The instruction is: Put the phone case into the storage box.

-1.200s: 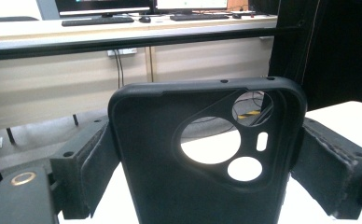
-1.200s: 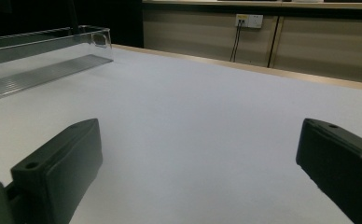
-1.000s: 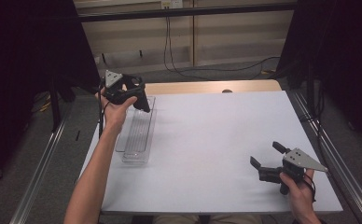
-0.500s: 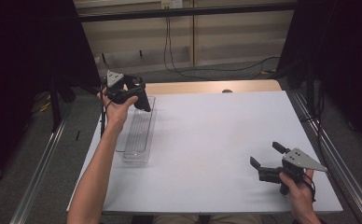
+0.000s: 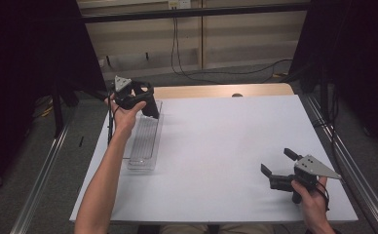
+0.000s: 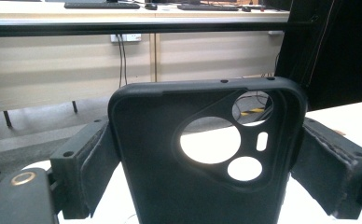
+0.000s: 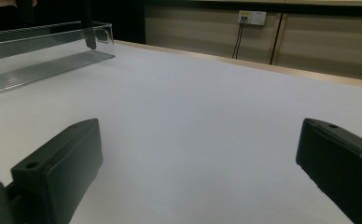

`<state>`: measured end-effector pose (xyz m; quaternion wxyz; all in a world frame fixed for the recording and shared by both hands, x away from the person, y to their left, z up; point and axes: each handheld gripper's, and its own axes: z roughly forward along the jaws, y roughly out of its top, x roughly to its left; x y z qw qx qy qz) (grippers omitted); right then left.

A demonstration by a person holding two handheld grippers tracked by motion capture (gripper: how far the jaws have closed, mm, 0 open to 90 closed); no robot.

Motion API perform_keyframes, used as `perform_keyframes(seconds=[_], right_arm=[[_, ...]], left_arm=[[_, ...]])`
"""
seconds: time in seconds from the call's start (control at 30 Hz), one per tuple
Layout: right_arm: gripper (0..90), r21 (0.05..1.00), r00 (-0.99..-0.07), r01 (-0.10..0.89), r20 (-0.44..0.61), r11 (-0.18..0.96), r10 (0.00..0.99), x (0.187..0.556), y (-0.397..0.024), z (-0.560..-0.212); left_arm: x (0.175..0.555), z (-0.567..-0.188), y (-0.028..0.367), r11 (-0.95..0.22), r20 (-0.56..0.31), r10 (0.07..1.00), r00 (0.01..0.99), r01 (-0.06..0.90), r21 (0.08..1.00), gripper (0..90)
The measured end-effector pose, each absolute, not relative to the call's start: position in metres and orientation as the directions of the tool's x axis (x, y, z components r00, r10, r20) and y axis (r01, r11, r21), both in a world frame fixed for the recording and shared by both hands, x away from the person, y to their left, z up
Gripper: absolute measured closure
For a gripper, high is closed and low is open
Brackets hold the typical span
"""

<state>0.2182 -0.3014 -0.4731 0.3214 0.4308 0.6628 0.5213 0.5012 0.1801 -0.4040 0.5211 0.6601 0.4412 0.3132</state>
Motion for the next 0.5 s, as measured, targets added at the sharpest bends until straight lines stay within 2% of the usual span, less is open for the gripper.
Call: perform_keyframes(seconds=[0.5], right_arm=[[0.2, 0.968, -0.425, 0.237, 0.024, 0.086, 0.905, 0.2185, -0.3019, -0.4732]], left_arm=[[0.5094, -0.4138, 0.1807, -0.061, -0.054, 0.914, 0.403, 0.266, 0.962, 13.2]])
